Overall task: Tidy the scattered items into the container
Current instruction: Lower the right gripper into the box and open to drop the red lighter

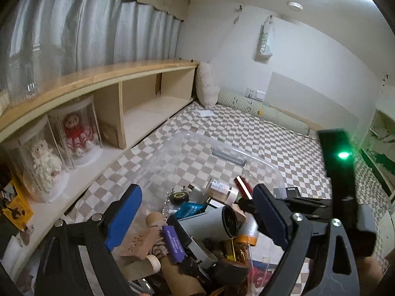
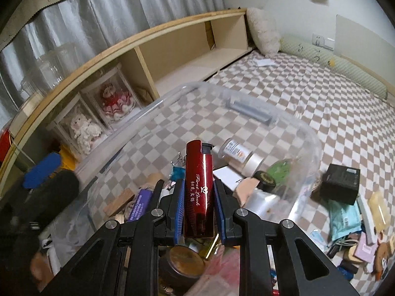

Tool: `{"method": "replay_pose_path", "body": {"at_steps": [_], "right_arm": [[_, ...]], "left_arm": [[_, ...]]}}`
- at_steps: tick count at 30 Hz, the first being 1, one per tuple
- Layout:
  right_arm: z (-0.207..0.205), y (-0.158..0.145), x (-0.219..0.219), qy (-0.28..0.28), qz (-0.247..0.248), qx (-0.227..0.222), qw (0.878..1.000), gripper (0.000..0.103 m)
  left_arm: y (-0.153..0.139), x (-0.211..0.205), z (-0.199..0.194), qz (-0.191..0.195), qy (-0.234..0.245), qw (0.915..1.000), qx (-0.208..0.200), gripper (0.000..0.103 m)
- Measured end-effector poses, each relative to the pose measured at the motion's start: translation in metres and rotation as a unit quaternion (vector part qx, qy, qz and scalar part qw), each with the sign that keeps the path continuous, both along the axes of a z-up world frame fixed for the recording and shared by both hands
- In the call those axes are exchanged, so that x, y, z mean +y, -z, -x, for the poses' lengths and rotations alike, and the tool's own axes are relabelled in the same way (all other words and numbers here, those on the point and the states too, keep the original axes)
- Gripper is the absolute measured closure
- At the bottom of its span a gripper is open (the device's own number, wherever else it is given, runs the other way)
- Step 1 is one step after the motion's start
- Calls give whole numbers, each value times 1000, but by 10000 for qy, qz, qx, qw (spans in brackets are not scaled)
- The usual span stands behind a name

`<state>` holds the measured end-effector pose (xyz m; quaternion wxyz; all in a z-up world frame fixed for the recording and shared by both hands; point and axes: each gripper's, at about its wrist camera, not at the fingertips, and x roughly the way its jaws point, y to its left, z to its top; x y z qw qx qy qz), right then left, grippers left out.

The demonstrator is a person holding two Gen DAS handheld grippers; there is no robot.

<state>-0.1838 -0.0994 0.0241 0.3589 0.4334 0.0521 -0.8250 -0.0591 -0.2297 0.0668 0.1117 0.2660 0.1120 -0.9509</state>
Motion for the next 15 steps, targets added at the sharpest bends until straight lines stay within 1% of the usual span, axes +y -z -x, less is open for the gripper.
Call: {"method": "replay_pose_path", "body": {"at_steps": [4,9,15], "right_arm": [[6,2,-4,45,31,-134,9999,80],[16,-1,-9,125,-25,-84,9999,80],[27,-2,-11,201,-192,-13,9996,80]], "left_arm": [[-6,0,-6,30,1,9999,108,11],[-11,3,-9,99,82,9997,194,11],[-11,5,-6,131,102,9997,167,11]]}}
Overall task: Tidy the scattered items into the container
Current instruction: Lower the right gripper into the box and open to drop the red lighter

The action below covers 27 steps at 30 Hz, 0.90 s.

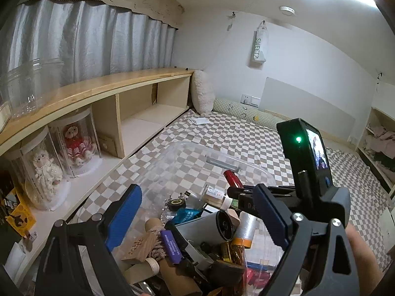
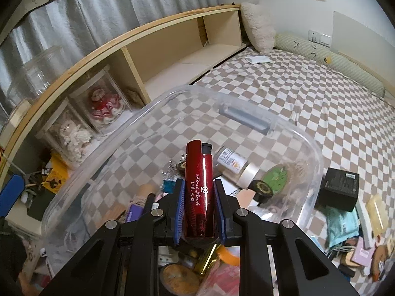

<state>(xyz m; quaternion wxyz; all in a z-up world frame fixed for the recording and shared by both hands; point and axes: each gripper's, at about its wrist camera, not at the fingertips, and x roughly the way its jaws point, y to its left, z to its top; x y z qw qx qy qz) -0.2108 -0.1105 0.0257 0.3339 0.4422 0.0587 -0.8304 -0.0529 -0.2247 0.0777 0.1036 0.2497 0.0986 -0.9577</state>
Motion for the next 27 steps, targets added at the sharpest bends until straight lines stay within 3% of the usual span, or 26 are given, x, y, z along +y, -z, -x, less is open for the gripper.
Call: {"method": "replay_pose_path", "body": {"at_steps": [10,11,12,14,21,23,25,26,27], "right_arm": [[10,10,2,131,-31,-374,9992,77],[9,10,2,136,-30,-378,9992,69],[9,10,3,144,-24,-378,9992,53],[7,8,4,164,6,-323,9993,43],[1,7,5,115,10,-323,9994,43],[-2,6,6,112,16,-257,9996,41],[-5,5,7,154,28,-146,9998,21],[-6,5,8,181,35,-88,9998,6],[-7,4,10,212,55,-15,9998,1]], "left_arm": [[-1,6,0,89,10,10000,-9,11],[-1,6,-1,87,14,10000,-2,11],[-1,6,-1,91,13,10000,2,11],[-1,5,-1,92,9,10000,9,11],[-3,9,-3,112,14,9999,25,11],[-4,9,-3,106,3,9999,42,3],[-8,11,-6,102,-46,9999,129,0],[-9,11,-6,107,-59,9998,140,0],[-11,12,-7,113,-69,9998,143,0]]}}
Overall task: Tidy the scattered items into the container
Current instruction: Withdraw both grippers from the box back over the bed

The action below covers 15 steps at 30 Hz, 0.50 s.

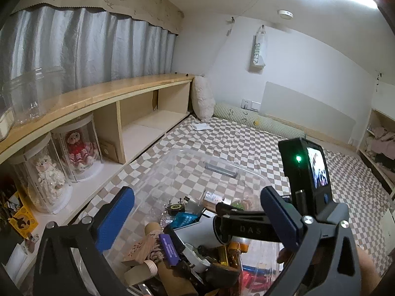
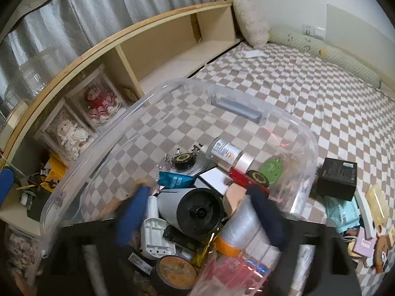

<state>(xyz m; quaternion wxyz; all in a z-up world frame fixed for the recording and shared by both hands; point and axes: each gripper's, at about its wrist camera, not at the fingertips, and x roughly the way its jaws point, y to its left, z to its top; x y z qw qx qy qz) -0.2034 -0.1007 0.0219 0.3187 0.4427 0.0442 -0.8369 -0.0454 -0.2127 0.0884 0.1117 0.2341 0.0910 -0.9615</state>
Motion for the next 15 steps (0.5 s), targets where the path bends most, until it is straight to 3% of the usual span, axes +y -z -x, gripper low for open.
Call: {"method": "replay_pose_path", "body": {"at_steps": [15], "right_arm": [[-15,-2,16,-10,88,346,9994,0]], "left_arm": [[-3,18,-3,79,57,9995,-316,0]]}}
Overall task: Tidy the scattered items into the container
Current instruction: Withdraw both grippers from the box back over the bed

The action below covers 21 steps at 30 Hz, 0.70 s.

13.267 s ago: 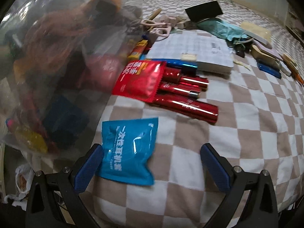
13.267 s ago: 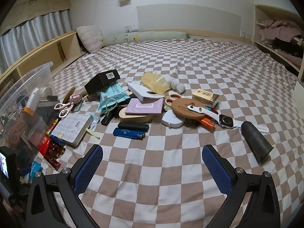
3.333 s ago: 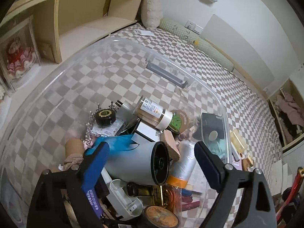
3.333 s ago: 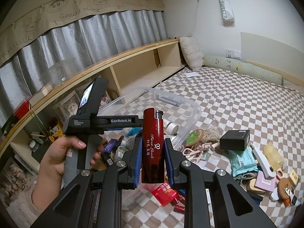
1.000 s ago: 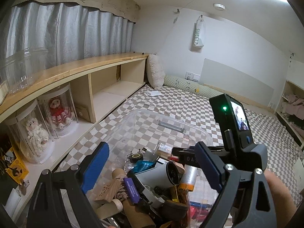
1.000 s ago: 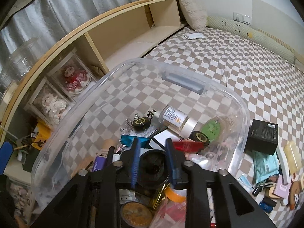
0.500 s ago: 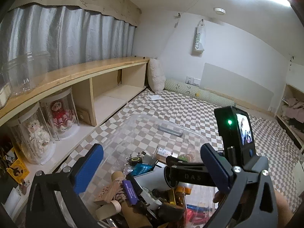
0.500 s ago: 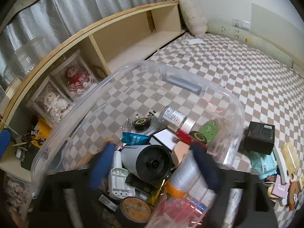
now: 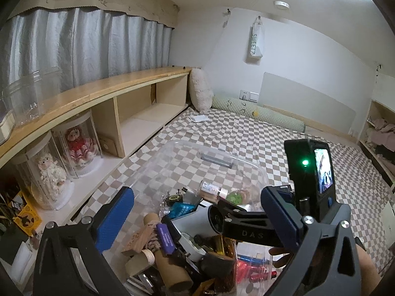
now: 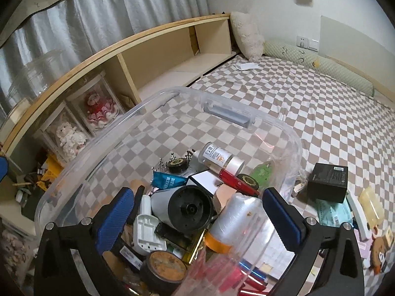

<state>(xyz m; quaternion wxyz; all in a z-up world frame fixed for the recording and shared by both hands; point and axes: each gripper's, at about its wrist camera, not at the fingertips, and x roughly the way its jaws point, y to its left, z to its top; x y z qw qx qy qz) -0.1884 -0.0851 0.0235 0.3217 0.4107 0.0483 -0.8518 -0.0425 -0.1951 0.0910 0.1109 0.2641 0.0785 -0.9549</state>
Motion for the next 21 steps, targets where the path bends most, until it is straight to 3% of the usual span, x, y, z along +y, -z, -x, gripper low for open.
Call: {"method": "replay_pose_path", "body": {"at_steps": [7,13,21], "right_arm": [[-12,-9,19,55,125,183,9997,0],[-23,-10,34,103,-56,293,9995,0],[-33,-25,61,260,-26,431,9987,0]], "left_arm": [[0,18,1,343,-70,9992,-183,0],[-13,29,-10,347,-140,9993,68,0],[-21,41,-17,623,-53,9980,-63,0]]}}
